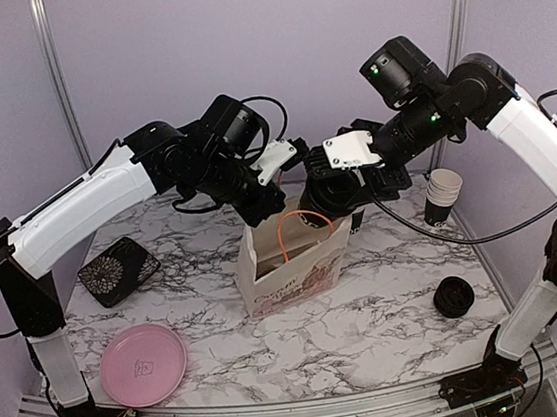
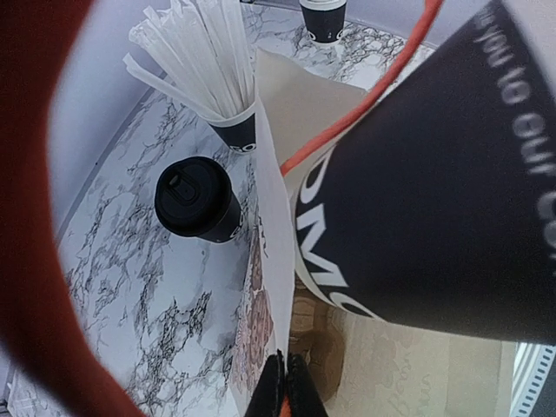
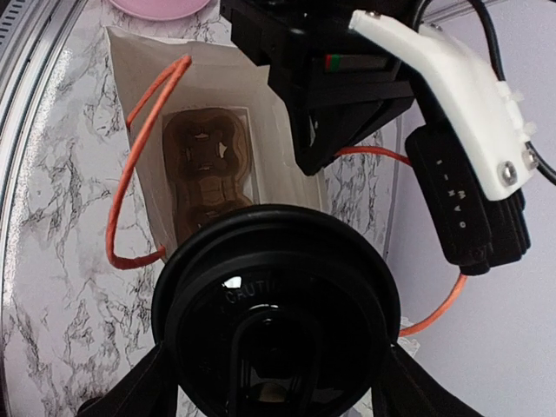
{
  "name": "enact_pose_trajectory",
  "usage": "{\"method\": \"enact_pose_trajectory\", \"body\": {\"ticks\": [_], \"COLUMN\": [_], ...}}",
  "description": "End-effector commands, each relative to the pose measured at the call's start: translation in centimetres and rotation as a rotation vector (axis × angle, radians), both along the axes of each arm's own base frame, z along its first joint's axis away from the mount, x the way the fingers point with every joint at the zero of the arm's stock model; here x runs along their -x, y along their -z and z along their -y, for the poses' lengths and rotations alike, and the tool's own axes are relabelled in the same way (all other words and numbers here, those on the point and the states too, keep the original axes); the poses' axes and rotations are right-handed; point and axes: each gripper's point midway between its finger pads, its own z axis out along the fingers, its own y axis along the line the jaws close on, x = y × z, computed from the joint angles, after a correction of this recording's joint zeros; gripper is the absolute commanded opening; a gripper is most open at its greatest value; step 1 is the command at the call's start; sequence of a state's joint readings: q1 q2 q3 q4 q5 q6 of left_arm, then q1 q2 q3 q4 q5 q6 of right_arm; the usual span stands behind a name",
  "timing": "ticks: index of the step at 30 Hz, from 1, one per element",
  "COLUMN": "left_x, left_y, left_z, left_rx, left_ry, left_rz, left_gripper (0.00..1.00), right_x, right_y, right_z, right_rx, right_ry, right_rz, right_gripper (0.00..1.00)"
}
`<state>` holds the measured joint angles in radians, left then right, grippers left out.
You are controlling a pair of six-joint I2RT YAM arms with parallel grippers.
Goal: Pack the takeout coffee
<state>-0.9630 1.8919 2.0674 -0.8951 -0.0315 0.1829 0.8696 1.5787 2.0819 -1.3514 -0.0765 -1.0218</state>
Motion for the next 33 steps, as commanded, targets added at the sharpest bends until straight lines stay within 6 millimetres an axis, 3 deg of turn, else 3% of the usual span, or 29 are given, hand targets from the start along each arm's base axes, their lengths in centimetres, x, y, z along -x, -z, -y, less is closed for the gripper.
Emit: {"method": "enact_pose_trajectory", "body": {"ticks": [1, 5, 13, 22, 28, 33], "left_x": [1.0, 2.1, 3.4, 4.6, 5.3, 5.7], "left_y": [-0.7, -1.6, -1.9, -2.5, -2.8, -3.3], "left_z": [-1.0, -0.7, -0.7, -0.4, -0.1, -0.3], "left_rx": [-0.011, -0.001, -0.008, -0.017, -0.032, -0.032], "left_ry": [-0.029, -0.030, -0.009, 0.053, 0.092, 0.110], "left_rz": [0.008, 0.028, 0.054, 0.089, 0.121, 0.143], "left_gripper": [0.00, 0.00, 0.00, 0.00, 0.28, 0.38], "right_x": [0.2, 1.0, 3.7, 7.1, 8.9, 8.8], "right_y": [0.6, 1.4, 5.6, 7.5, 7.9, 8.7], "right_z": [0.4, 0.3, 0.9, 0.9, -0.7, -1.9], "right_rx": [0.034, 0.059, 0.192, 0.229, 0.213, 0.222], "right_ry": [0.016, 0.005, -0.017, -0.078, -0.135, -0.154], "right_rz": [-0.001, -0.007, -0.033, -0.064, -0.116, -0.142], "right_gripper": [0.54, 0.54, 0.53, 0.53, 0.52, 0.51]}}
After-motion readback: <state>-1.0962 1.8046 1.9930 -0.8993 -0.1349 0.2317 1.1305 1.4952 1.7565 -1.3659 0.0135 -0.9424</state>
